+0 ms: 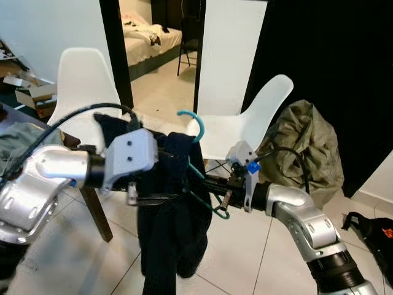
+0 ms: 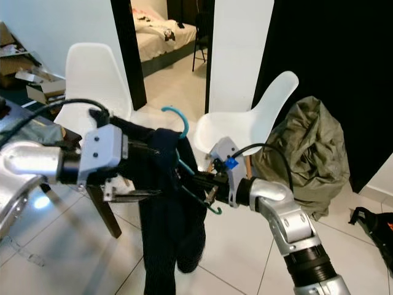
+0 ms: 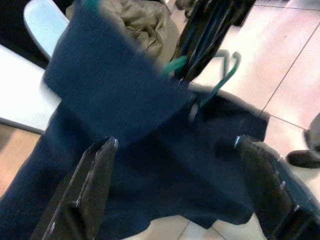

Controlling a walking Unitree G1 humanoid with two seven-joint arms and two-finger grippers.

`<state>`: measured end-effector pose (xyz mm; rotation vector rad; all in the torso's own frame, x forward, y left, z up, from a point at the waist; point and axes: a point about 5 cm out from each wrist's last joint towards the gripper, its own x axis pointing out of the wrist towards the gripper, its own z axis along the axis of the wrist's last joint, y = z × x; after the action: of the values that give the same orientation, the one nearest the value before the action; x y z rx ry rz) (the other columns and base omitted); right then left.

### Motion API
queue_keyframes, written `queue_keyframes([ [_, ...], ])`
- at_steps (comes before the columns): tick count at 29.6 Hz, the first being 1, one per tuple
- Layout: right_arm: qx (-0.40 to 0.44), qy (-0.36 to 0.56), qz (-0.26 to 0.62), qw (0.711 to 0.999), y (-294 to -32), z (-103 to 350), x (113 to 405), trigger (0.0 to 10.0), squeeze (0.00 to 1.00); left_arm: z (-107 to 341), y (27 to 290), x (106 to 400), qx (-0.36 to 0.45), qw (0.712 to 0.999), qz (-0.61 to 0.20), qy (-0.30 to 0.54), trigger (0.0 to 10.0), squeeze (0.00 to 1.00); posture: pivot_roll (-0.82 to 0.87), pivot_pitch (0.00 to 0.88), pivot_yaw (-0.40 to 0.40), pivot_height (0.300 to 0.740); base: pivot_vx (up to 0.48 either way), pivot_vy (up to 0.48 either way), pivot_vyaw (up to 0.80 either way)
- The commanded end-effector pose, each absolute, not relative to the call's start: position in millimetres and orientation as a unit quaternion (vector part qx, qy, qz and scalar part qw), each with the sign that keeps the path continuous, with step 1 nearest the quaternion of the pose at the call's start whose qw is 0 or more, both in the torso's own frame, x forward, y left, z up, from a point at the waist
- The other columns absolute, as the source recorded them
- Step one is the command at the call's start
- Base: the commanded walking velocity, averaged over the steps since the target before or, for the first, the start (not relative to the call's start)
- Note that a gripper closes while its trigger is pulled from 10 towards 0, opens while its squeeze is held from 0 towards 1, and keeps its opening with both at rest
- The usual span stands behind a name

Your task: Hang hanger

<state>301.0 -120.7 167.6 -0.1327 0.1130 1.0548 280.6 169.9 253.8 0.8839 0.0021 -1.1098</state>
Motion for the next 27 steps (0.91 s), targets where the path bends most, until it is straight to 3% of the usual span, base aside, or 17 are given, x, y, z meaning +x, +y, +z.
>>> queue_keyframes([
  [1, -0.061, 0.028, 0.506, 0.86, -119, 176, 301, 10.0, 0.0, 250, 170, 281, 0.423, 0.749, -0.51, 0.009, 10.0, 1.0, 0.06, 0.0, -0.026, 0.74, 0.0, 0.0, 0.0],
  [2, -0.059, 0.028, 0.509, 0.858, -119, 175, 300, 10.0, 0.0, 247, 173, 282, 0.43, 0.748, -0.506, 0.019, 10.0, 0.32, 0.06, 0.0, -0.028, 0.74, 0.0, 0.0, 0.0],
  [3, -0.057, 0.028, 0.509, 0.858, -119, 175, 300, 10.0, 0.0, 246, 174, 282, 0.43, 0.748, -0.505, 0.022, 10.0, 0.0, 0.05, 0.0, -0.025, 0.74, 0.0, 0.0, 0.0],
  [12, -0.062, 0.034, 0.537, 0.841, -127, 173, 289, 10.0, 0.0, 293, 187, 276, 0.356, 0.782, -0.507, -0.067, 10.0, 0.0, 0.06, 0.0, -0.021, 0.74, 0.0, 0.0, 0.0],
  [18, -0.072, 0.033, 0.575, 0.814, -135, 178, 278, 10.0, 0.0, 335, 208, 267, 0.327, 0.783, -0.515, -0.122, 10.0, 0.0, 0.06, 0.0, -0.02, 0.74, 0.0, 0.0, 0.0],
  [27, -0.075, 0.031, 0.619, 0.782, -136, 186, 266, 10.0, 0.0, 320, 225, 271, 0.356, 0.754, -0.55, -0.043, 10.0, 0.0, 0.06, 0.0, -0.01, 0.74, 0.0, 0.0, 0.0],
])
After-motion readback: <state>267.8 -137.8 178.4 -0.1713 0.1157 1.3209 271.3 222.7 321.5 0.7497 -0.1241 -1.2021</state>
